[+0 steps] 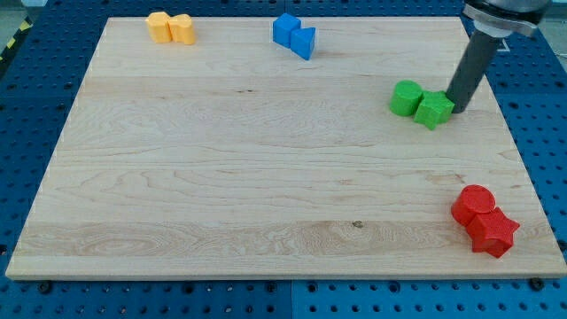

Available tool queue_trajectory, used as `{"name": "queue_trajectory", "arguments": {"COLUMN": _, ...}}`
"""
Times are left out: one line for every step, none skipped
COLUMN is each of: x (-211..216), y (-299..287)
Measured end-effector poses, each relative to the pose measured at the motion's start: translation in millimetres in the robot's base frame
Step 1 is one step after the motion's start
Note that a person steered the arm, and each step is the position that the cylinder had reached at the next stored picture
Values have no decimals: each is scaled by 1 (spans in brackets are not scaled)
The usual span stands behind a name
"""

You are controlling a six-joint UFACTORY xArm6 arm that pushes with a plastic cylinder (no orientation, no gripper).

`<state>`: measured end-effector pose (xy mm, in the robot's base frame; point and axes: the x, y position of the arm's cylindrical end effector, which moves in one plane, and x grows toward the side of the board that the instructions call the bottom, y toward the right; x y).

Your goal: Move the green circle towards the left side of the board

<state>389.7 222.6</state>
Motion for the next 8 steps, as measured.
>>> {"name": "queue_trajectory", "arguments": {"x": -11, "y": -15}}
{"name": "queue_trajectory", "arguments": {"x": -11, "y": -23}}
{"name": "queue_trajectory", "arguments": {"x": -10, "y": -36}}
{"name": "queue_trajectory", "arguments": {"x": -9, "y": -60}}
{"name": "queue_trajectory", "arguments": {"x": -9, "y": -88}}
{"name": "queue_trajectory", "arguments": {"x": -8, "y": -119}}
{"name": "queue_trajectory", "arguments": {"x": -9, "y": -147}}
{"name": "queue_trajectory", "arguments": {"x": -10, "y": -173}}
